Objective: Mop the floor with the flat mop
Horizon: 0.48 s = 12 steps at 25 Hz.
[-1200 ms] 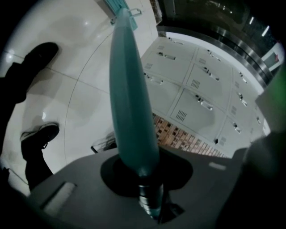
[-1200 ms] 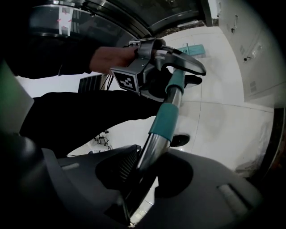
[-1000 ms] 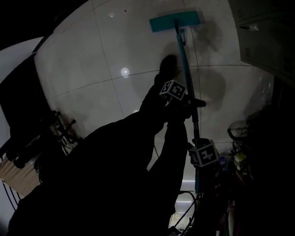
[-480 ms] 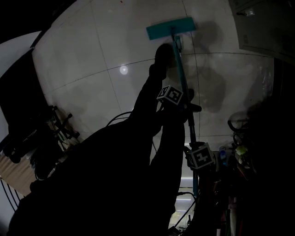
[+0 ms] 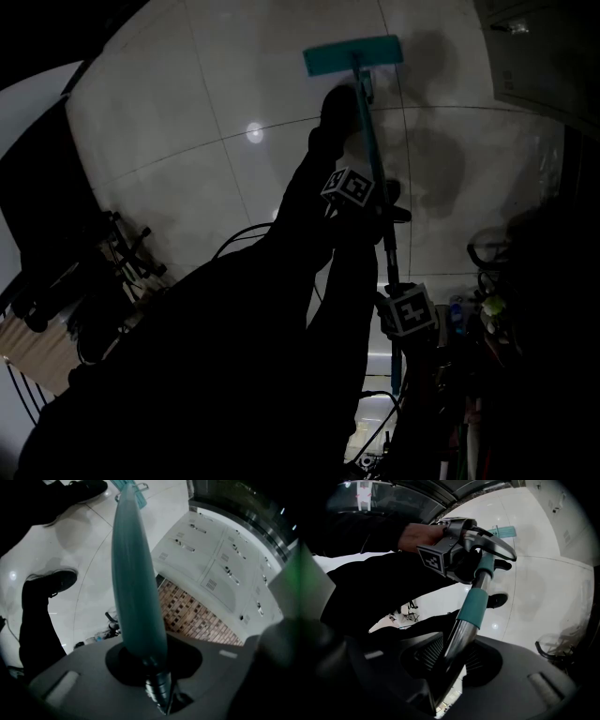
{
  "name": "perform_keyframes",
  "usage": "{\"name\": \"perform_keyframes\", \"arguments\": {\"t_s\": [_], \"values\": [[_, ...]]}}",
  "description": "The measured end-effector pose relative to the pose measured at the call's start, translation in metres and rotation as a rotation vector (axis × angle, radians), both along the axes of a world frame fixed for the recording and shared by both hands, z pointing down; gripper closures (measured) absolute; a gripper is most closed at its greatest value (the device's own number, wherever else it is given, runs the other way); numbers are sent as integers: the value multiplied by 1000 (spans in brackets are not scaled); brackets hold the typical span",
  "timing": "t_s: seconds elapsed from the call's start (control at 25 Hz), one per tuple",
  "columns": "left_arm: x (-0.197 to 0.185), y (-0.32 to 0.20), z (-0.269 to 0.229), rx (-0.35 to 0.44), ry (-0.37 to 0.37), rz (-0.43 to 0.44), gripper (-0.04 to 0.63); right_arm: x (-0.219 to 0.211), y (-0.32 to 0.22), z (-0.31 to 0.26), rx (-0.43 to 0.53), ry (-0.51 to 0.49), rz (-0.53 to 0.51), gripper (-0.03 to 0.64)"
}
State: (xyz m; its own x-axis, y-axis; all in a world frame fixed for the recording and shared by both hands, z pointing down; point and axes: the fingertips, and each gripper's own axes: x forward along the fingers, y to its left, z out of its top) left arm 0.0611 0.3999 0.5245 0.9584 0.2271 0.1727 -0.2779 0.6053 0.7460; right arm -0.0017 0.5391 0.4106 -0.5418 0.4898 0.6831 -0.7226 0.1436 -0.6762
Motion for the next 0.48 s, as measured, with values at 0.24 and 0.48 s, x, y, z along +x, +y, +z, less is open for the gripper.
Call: {"name": "perform_keyframes", "arguments": {"t_s": [0.24, 0.48], "values": [[-12, -69, 3, 16, 8, -1, 506, -15, -68, 4, 9, -3, 21, 502], [-29, -166, 6, 37, 5, -5, 508, -35, -164, 10, 31, -9, 51, 502]]}}
